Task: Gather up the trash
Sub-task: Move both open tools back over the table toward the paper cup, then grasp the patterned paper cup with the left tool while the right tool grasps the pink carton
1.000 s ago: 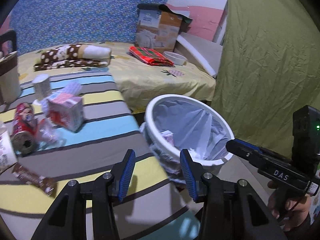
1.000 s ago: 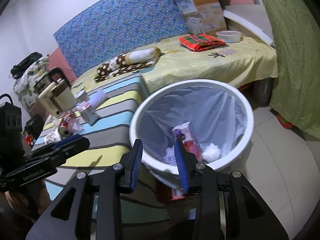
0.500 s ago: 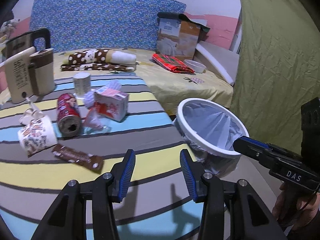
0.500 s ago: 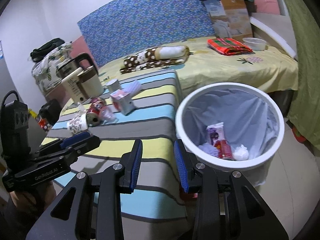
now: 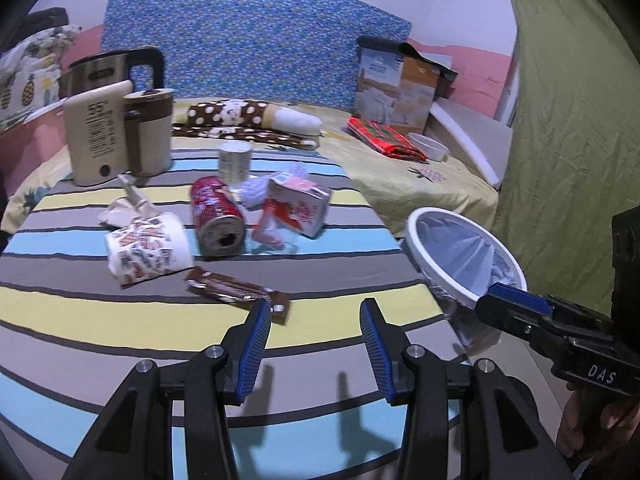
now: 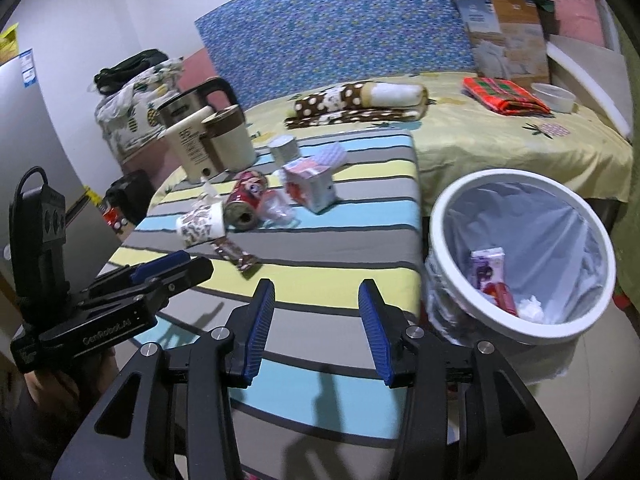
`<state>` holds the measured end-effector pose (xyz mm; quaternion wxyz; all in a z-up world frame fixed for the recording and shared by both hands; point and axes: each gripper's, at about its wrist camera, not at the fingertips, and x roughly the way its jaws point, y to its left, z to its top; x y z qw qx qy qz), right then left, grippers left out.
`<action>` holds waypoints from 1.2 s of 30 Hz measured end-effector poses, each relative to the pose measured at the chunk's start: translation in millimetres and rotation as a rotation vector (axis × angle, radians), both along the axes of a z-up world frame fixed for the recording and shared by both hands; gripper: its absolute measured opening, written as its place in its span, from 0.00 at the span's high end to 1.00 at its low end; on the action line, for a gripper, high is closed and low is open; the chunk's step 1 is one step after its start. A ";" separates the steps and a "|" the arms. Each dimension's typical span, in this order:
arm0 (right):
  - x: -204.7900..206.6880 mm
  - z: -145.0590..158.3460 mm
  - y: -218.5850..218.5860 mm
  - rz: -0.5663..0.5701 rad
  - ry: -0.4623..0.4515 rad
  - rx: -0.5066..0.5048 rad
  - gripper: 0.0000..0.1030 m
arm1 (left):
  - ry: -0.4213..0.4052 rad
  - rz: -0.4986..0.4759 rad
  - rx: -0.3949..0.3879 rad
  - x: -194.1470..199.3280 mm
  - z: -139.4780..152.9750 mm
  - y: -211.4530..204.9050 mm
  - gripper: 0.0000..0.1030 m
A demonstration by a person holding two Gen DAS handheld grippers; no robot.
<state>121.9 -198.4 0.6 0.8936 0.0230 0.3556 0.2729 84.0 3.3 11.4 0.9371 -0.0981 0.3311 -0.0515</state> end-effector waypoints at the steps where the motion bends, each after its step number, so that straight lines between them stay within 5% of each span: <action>1: 0.6 -0.1 3.1 0.009 0.001 -0.001 0.55 | -0.001 0.011 0.001 -0.9 0.2 4.5 0.55; 25: 29.8 -4.1 36.5 0.054 0.009 -0.031 0.55 | 0.048 0.244 0.007 24.4 -20.0 115.0 0.55; 29: 41.2 -5.4 38.7 0.048 0.011 -0.046 0.42 | 0.060 0.259 0.013 36.1 -24.7 128.8 0.55; 36: 67.7 -9.6 47.9 0.076 0.006 -0.088 0.41 | 0.061 0.228 0.043 62.3 -26.3 147.4 0.46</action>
